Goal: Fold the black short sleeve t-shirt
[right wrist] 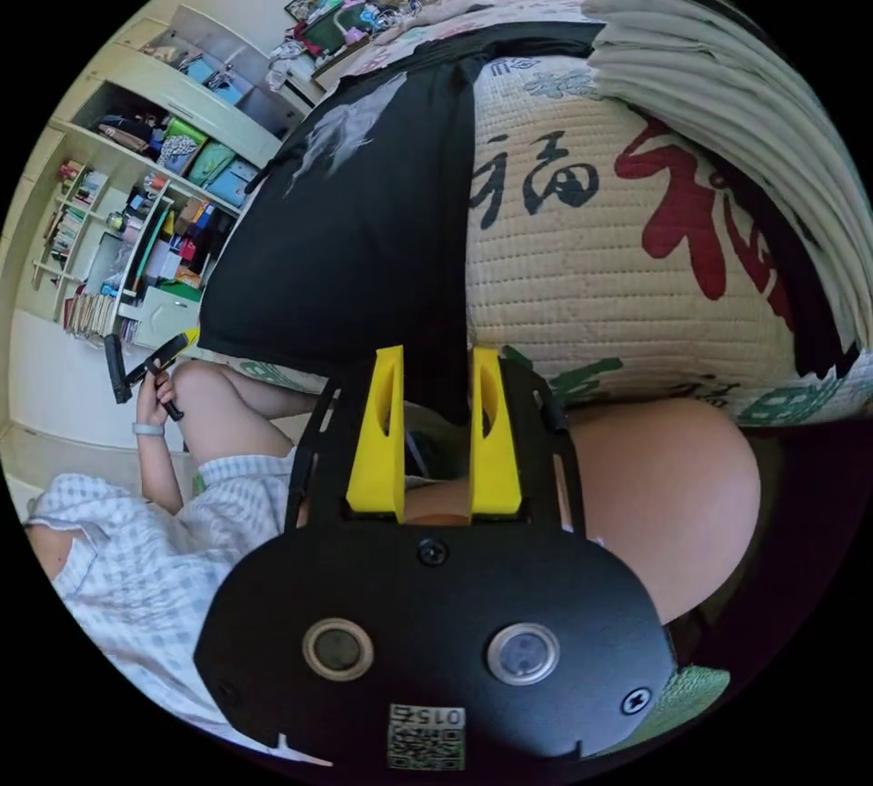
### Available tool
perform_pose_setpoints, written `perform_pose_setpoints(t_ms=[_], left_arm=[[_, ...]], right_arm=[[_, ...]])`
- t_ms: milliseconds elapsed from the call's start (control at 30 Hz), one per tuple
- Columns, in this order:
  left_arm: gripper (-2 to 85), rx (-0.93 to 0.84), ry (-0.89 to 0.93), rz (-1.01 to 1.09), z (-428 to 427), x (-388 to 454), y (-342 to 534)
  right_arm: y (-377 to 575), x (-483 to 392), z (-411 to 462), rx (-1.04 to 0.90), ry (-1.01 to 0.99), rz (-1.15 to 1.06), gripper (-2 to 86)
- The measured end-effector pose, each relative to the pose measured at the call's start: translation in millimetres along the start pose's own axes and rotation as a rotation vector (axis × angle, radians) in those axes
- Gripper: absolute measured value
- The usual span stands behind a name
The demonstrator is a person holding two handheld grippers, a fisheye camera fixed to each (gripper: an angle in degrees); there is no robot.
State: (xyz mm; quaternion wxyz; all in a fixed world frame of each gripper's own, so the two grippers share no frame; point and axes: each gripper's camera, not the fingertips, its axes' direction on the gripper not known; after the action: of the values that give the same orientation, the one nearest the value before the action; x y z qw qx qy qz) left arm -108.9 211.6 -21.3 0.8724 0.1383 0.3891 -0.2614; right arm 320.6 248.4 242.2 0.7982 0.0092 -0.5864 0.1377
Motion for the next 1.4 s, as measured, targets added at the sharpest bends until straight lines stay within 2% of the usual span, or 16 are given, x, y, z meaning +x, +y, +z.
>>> perform_pose_setpoints(t_ms=[133, 233, 300, 400, 467, 600, 933, 1033, 1133, 1267, 1333, 1400], left_arm=[[14.6, 0.038, 0.017, 0.044, -6.1, 8.4, -1.2], [13.1, 0.007, -0.025, 0.068, -0.2, 14.2, -11.2], [11.3, -0.071, -0.075, 0.097, 21.4, 20.9, -21.2], [9.3, -0.083, -0.126, 0.137, 26.0, 28.7, -22.7], [6.9, -0.083, -0.125, 0.142, 25.9, 27.9, -21.7], [0.6, -0.076, -0.099, 0.156, 20.0, 28.2, -12.6], [2.3, -0.177, -0.162, 0.218, 58.2, 39.9, -15.2], [6.4, -0.257, -0.133, 0.206, 62.0, 34.7, -15.7], [8.1, -0.269, -0.223, 0.209, 55.9, 40.5, -21.7], [8.4, -0.1, -0.27, 0.371, 36.3, 104.2, -73.6], [8.4, -0.01, -0.217, 0.491, 38.0, 148.1, -106.7], [8.2, 0.088, -0.11, 0.641, 51.9, 213.4, -153.5]], right_arm=[[8.0, -6.0, 2.9, -0.005, -0.008, 0.01, 10.1], [11.0, -18.6, 11.2, -0.039, 0.067, -0.027, 8.9], [11.0, -33.5, 21.2, -0.074, 0.19, -0.076, 7.7], [13.8, -53.8, 34.3, -0.118, 0.342, -0.175, 4.9], [16.6, -56.8, 37.6, -0.128, 0.328, -0.188, 0.5], [28.6, -52.4, 36.2, -0.132, 0.289, -0.163, -0.6], [32.6, -62.8, 73.8, -0.221, 0.346, -0.203, 2.9], [38.0, -56.9, 62.4, -0.171, 0.301, -0.165, 6.0], [39.3, -51.5, 33.3, -0.032, 0.32, -0.118, 6.7], [10.3, -54.8, -5.7, 0.288, 0.354, -0.127, 6.1], [-13.8, -61.4, -5.5, 0.404, 0.397, -0.194, 6.4], [-56.4, -61.4, 8.5, 0.498, 0.448, -0.171, 7.2]])
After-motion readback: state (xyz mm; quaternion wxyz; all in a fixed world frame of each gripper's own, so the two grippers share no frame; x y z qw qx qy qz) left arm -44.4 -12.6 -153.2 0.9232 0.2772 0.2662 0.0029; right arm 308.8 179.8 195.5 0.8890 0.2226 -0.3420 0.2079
